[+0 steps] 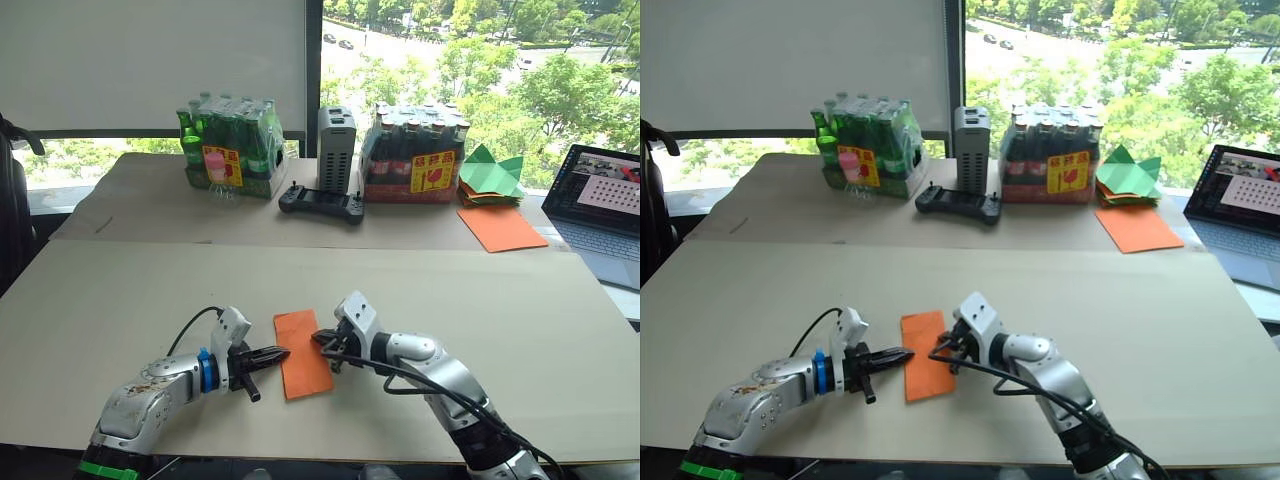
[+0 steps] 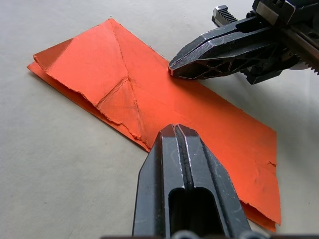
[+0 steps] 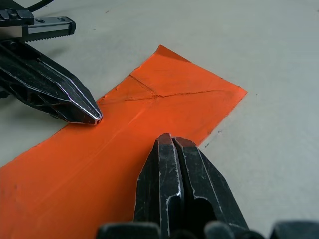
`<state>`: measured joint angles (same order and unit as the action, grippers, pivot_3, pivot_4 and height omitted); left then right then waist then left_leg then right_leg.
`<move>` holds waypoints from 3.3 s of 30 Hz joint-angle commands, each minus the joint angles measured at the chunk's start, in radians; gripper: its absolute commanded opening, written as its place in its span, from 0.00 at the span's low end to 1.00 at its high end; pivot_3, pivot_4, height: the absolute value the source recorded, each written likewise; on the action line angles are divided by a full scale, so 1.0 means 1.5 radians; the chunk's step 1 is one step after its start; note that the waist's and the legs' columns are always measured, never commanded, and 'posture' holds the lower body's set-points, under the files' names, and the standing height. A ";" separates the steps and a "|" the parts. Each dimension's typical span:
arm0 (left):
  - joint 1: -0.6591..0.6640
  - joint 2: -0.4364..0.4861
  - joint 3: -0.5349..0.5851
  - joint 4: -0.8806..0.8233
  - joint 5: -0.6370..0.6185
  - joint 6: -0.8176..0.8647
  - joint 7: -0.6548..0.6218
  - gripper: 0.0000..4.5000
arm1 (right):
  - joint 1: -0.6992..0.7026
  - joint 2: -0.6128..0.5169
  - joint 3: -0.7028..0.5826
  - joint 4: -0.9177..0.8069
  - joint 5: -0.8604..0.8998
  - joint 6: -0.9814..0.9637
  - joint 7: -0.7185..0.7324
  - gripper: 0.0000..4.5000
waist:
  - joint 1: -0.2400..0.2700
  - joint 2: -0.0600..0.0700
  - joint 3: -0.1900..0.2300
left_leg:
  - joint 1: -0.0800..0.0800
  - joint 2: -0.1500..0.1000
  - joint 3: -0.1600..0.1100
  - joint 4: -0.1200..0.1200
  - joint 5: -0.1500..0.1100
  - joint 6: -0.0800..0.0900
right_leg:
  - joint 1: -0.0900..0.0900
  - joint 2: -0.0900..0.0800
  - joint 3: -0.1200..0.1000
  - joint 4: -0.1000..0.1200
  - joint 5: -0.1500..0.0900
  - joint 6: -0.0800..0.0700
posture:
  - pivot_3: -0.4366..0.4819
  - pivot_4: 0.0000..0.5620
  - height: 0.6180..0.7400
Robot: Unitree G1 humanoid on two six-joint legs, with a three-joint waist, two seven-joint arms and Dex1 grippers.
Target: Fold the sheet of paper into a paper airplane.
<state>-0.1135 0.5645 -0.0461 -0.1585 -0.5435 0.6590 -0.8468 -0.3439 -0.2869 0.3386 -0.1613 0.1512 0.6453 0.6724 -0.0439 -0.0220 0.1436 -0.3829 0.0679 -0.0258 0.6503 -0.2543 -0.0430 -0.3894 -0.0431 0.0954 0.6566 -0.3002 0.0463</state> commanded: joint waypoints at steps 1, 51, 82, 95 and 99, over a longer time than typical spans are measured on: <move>0.005 0.013 -0.007 0.028 0.027 0.015 0.012 0.00 | 0.021 -0.021 0.016 -0.011 0.010 0.032 0.021 0.01 | 0.000 0.000 0.000 | 0.000 0.000 0.000 0.000 0.000 0.000 | 0.000 0.000 0.000 0.000 0.000 0.000 | 0.48 0.27 1.00; -0.025 -0.006 0.043 0.029 -0.031 0.055 0.021 0.00 | 0.018 -0.025 -0.157 -0.058 0.236 0.133 0.034 0.01 | 0.000 -0.001 0.001 | 0.000 0.000 0.000 0.000 0.000 0.000 | 0.000 0.000 0.000 0.000 0.000 0.000 | 0.48 0.27 1.00; -0.032 0.038 0.065 -0.033 -0.123 0.138 -0.027 0.00 | -0.019 0.026 -0.243 0.003 0.263 0.115 -0.062 0.01 | 0.001 -0.001 0.001 | -0.006 0.000 0.000 -0.002 0.000 -0.001 | -0.006 0.000 0.000 0.000 0.000 0.000 | 0.48 0.27 1.00; -0.135 -0.019 -0.026 -0.007 -0.091 0.137 -0.031 0.00 | -0.019 0.041 -0.271 -0.005 0.281 0.114 -0.086 0.01 | 0.000 -0.001 0.001 | -0.006 0.000 0.000 -0.002 0.000 -0.001 | -0.007 0.000 0.000 0.001 0.000 0.000 | 0.48 0.27 1.00; -0.153 -0.022 -0.061 0.010 -0.064 0.120 -0.046 0.00 | -0.025 0.049 -0.292 -0.007 0.288 0.110 -0.096 0.01 | 0.000 -0.001 0.001 | -0.006 -0.001 0.000 -0.002 0.001 -0.001 | -0.006 0.000 0.000 0.001 0.000 0.000 | 0.48 0.27 1.00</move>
<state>-0.3248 0.5356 -0.1199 -0.1412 -0.6605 0.8683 -0.8944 -0.3620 -0.2178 -0.0614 -0.1353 0.5563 0.8434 0.5350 -0.0433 -0.0230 0.1456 -0.3915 0.0671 -0.0259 0.6481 -0.2535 -0.0442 -0.3991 -0.0434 0.0959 0.6580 -0.3002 0.0459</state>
